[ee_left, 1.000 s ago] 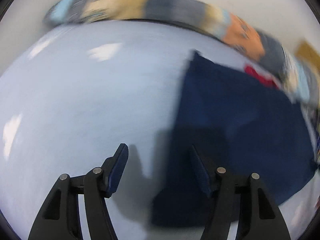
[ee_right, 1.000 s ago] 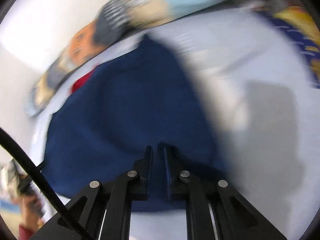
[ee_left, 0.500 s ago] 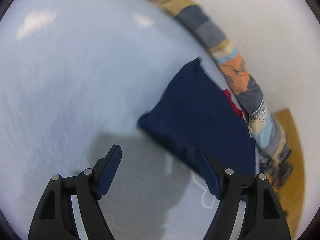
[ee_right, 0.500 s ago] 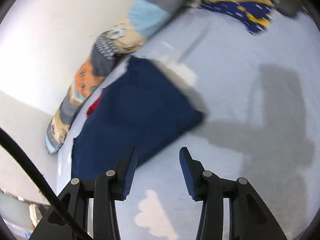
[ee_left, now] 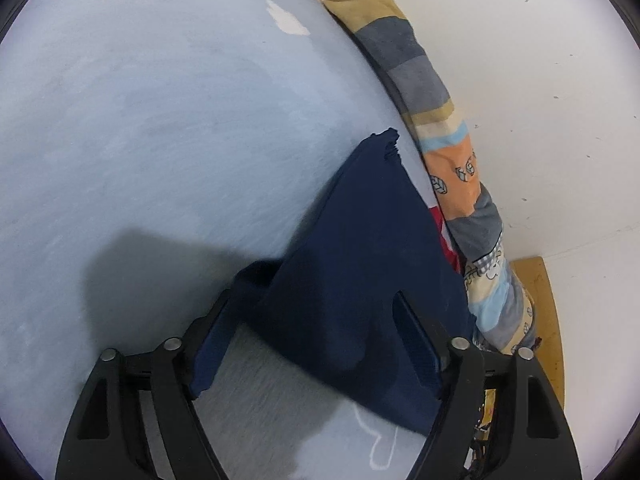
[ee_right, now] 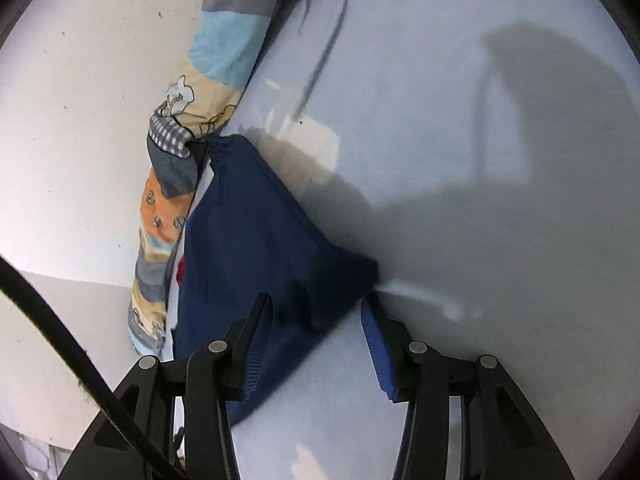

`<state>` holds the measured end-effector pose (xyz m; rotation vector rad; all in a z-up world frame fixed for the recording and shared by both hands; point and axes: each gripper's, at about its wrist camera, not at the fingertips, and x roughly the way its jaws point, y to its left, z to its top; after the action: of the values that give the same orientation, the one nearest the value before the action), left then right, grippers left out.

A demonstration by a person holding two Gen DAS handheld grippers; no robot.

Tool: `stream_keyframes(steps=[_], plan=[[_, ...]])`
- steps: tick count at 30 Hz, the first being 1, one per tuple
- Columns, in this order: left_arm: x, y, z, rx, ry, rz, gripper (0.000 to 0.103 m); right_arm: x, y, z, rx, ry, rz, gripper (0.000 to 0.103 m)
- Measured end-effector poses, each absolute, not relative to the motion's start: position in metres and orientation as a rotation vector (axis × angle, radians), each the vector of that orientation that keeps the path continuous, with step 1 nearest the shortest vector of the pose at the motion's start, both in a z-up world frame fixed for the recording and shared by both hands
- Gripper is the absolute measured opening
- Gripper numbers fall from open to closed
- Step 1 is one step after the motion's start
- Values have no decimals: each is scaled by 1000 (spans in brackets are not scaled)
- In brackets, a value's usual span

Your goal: Fold large clothes

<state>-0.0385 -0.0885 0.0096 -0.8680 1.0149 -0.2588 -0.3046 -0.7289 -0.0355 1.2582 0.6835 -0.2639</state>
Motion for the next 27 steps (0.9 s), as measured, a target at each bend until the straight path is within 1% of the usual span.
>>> stream_keyframes(steps=[3, 5, 6, 7, 8, 9, 12, 14, 18, 23, 27], plan=[[-28, -99, 8, -857, 968, -270, 94, -288, -732, -39, 1257, 629, -255, 54], [-26, -108, 10, -816, 925, -261, 95, -274, -730, -39, 1225, 609, -236, 52], [-24, -110, 10, -799, 911, -255, 85, -271, -730, -38, 1205, 613, -239, 47], [-22, -113, 11, -776, 899, -239, 57, -264, -728, -36, 1176, 628, -243, 31], [-17, -114, 8, -763, 921, -226, 37, -260, -727, -34, 1168, 631, -222, 20], [-13, -114, 4, -770, 935, -226, 21, -259, -725, -30, 1143, 637, -234, 20], [-15, -114, 7, -760, 917, -227, 17, -254, -717, -12, 1038, 664, -266, 16], [-19, -119, 23, -717, 883, -234, 15, -254, -711, 3, 999, 652, -261, 13], [-33, -129, 65, -627, 824, -273, 15, -265, -698, 38, 939, 625, -213, 12], [-70, -124, 96, -547, 835, -299, 15, -303, -677, 76, 863, 620, -168, 10], [-100, -107, 101, -532, 871, -304, 15, -351, -673, 94, 821, 639, -171, 7]])
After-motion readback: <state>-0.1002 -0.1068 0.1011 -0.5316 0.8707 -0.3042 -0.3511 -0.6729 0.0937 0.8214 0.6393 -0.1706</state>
